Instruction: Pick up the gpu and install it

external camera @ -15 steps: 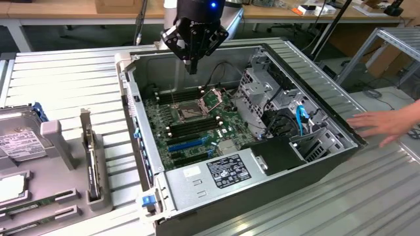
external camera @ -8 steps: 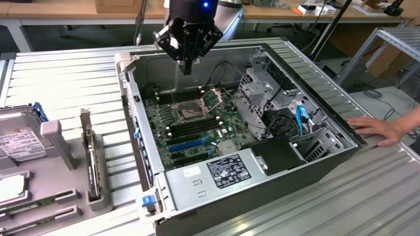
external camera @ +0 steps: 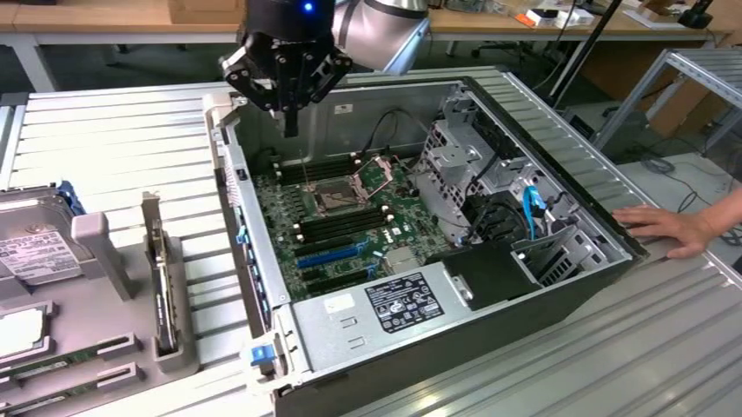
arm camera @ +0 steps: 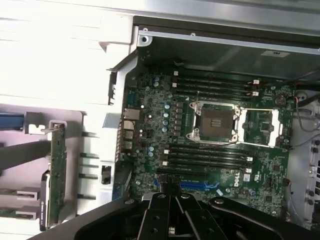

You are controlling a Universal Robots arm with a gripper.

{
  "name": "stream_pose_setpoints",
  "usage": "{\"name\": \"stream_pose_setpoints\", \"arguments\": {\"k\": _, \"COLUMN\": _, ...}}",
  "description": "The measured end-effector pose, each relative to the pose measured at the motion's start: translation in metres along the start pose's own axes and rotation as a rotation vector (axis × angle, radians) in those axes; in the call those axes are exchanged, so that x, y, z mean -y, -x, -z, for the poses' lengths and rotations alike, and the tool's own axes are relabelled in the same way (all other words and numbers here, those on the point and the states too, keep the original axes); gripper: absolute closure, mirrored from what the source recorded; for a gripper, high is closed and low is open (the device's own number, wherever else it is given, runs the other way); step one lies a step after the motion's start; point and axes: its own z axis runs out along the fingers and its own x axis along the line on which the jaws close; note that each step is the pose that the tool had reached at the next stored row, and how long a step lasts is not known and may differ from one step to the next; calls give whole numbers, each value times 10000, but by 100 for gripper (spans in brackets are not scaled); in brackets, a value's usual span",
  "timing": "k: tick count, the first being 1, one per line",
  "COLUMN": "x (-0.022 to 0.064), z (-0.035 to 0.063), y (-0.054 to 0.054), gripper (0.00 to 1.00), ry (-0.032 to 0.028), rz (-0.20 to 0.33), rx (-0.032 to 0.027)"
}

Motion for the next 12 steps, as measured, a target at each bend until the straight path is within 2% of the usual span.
{"name": "stream_pose_setpoints", "arguments": {"k": 1, "x": -11, "z": 6, "y": -112, "gripper": 89, "ry": 0, "rz": 0, "rx": 0}}
{"name": "stream_pose_setpoints", "arguments": {"k": 6, "x": -47, "z": 31, "y": -481, "gripper": 89, "ry": 0, "rz": 0, "rx": 0}}
{"name": "stream_pose_setpoints", "arguments": {"k": 12, "x": -82, "z": 55, "y": -847, "gripper": 89, "ry": 1, "rz": 1, "rx": 1}}
